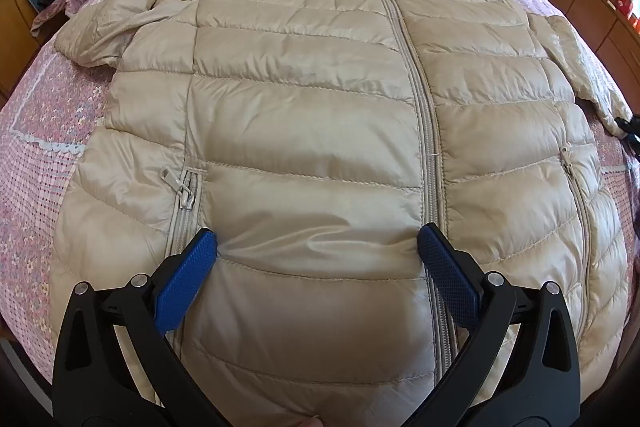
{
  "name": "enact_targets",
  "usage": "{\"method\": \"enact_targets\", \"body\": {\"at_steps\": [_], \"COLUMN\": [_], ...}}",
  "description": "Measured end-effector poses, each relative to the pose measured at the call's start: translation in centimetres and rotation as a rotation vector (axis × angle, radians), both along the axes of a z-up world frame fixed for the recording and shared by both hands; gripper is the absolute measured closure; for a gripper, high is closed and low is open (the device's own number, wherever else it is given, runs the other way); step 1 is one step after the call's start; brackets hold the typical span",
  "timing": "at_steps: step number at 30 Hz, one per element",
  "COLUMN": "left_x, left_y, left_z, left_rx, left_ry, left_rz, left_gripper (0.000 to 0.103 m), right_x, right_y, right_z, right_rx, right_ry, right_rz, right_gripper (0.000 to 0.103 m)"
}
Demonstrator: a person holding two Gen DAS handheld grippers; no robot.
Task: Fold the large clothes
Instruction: 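Grasp the cuff of the sleeve nearest the right gripper, then carry the held sleeve across the jacket body and open the right gripper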
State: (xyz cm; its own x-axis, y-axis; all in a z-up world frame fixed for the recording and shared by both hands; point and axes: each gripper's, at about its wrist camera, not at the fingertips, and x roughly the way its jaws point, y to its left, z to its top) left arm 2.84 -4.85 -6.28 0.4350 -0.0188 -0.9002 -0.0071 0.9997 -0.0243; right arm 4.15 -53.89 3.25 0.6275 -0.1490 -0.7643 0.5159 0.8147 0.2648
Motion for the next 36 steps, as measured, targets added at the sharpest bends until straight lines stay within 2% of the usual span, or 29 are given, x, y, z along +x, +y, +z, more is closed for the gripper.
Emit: {"method": "enact_targets", "body": {"at_steps": [7, 11, 17, 23, 27, 36], "left_x": [-0.4, -0.7, -1.3, -1.4, -1.3, -0.9], "left_y": [0.3, 0.5, 0.8, 1.6, 3.3, 6.8], "left_z": [0.4, 0.9, 2.2, 3.9, 4.8, 5.4], "left_rx": [-0.002, 0.002, 0.027, 0.051, 0.024, 0.046], "left_ry": [-0.013, -0.014, -0.029, -0.048, -0.059, -0.088], "left_rz": [-0.013, -0.035, -0.081, -0.125, -0.11, -0.06], "left_gripper": [0.003, 0.003, 0.003, 0.003, 0.003, 0.003], "right_x": [-4.1, -5.6, -6.4, -5.6, -4.7, -2.2], "right_y": [3.1, 5.7, 10.5, 15.8, 20.0, 27.4], "right_z": [4.5, 8.1, 11.9, 14.6, 15.7, 15.2], "right_rx": [-0.029, -0.043, -0.034, -0.026, -0.044, -0.041], "right_ry": [-0.101, -0.17, -0.24, -0.274, -0.278, -0.257], "right_rz": [0.095, 0.166, 0.277, 0.389, 0.474, 0.609], "right_gripper": [0.093, 0.093, 0.094, 0.094, 0.094, 0.094]}}
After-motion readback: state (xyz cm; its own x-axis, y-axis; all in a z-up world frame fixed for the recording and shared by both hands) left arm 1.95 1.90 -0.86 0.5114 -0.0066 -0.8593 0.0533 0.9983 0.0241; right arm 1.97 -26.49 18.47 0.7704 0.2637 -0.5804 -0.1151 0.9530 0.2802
